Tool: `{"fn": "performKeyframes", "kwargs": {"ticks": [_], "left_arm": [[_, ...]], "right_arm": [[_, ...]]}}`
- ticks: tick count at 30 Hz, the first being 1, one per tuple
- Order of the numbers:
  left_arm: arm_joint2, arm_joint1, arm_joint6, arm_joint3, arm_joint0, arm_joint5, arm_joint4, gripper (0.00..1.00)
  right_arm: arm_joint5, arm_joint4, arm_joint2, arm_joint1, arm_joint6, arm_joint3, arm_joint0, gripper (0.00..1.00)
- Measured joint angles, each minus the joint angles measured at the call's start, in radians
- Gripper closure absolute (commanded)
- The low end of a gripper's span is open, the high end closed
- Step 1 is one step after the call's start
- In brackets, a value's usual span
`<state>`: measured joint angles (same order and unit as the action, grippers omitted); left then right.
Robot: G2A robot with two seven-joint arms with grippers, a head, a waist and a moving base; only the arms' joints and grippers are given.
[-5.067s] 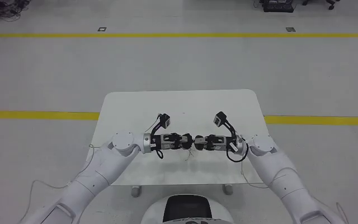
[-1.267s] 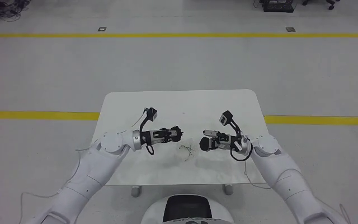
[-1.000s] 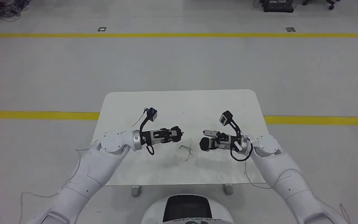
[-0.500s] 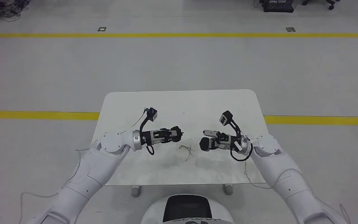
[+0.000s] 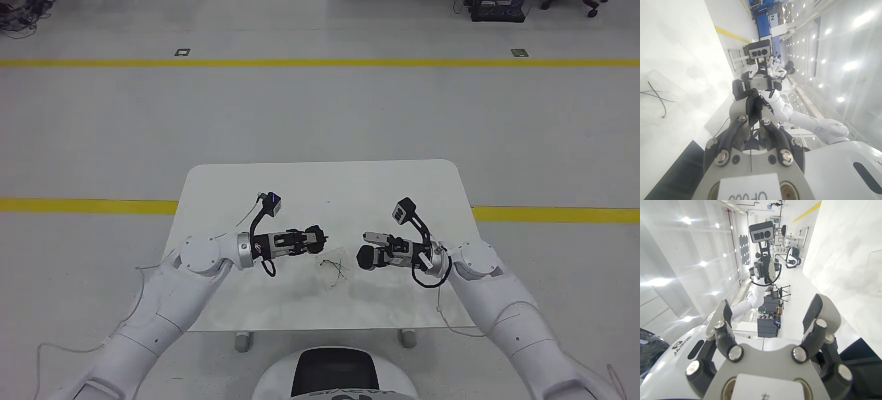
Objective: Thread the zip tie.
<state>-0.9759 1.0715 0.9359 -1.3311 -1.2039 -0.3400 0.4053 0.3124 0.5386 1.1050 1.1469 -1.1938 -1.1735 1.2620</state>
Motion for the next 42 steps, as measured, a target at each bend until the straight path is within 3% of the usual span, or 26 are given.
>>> {"fn": "performKeyframes", "kwargs": {"ticks": [12,21,29,42], "left_arm": [[0.000,0.000,0.000,0.000,0.000,0.000,0.000,1.00],[0.000,0.000,0.000,0.000,0.000,0.000,0.000,1.00],[0.000,0.000,0.000,0.000,0.000,0.000,0.000,1.00],[0.000,0.000,0.000,0.000,0.000,0.000,0.000,1.00]], "right_arm": [[0.003,-0.036,0.006,-0.003,0.032,-0.013,0.000,0.00],[-0.093,-0.467,-0.008,-0.026,0.232,-0.146,0.000,0.00],[-0.214,-0.790,-0.103,-0.016,0.415,-0.236,-0.022,0.00],[-0.238,-0.839,-0.109,-0.017,0.439,-0.247,-0.023,0.00]]}}
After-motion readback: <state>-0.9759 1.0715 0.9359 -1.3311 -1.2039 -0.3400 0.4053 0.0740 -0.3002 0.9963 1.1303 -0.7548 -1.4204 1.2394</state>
